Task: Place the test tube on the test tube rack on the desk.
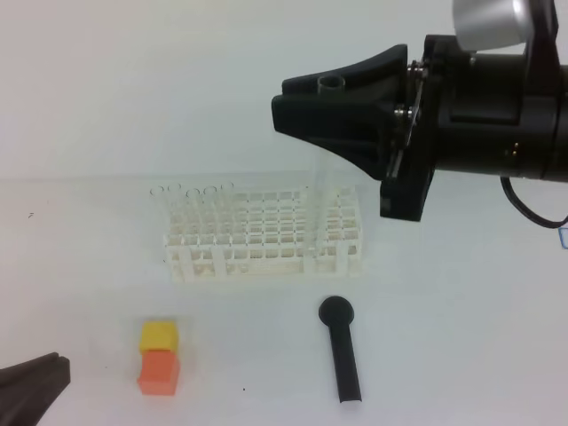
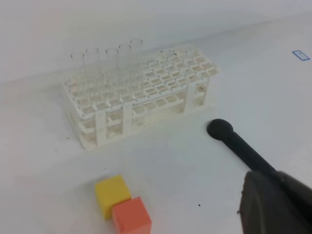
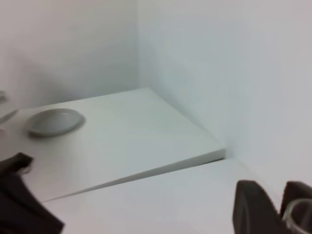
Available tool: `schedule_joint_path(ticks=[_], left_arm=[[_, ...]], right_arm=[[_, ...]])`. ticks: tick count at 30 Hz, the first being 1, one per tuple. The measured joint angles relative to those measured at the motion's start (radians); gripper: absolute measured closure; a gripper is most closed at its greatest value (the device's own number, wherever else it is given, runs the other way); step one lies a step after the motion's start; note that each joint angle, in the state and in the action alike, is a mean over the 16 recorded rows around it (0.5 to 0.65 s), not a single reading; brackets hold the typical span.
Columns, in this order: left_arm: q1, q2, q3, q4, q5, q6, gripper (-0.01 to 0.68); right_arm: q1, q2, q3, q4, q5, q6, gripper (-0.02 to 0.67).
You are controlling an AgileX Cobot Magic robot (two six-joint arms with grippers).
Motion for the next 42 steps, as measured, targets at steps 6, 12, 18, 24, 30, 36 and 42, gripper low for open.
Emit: schedule_joint_path(ticks=[6,12,18,24,30,36,42], left_arm=[[0.000,0.000,0.000,0.000,0.001,0.000,0.673],[0.000,0.000,0.000,0.000,0.001,0.000,0.673],[0.000,0.000,0.000,0.001,0.001,0.000,0.673],[0.000,0.000,0.000,0.002,0.001,0.000,0.673],[0.000,0.000,0.000,0.003,0.001,0.000,0.673],[0.000,0.000,0.000,0.003,0.001,0.000,0.673],[0.000,0.000,0.000,0.003,0.001,0.000,0.673]], right_arm=[[0.000,0.001,0.000,0.000,-0.118,-0.007,0.536],[0.000,0.024,0.000,0.002,-0.229,-0.026,0.536],[0.002,0.084,-0.002,-0.015,-0.296,-0.028,0.536],[0.029,0.191,-0.036,-0.195,-0.361,0.186,0.536],[0.088,0.320,-0.105,-0.587,-0.517,0.633,0.536],[0.157,0.449,-0.172,-0.983,-0.766,1.078,0.536],[0.196,0.556,-0.198,-1.176,-1.008,1.269,0.536]])
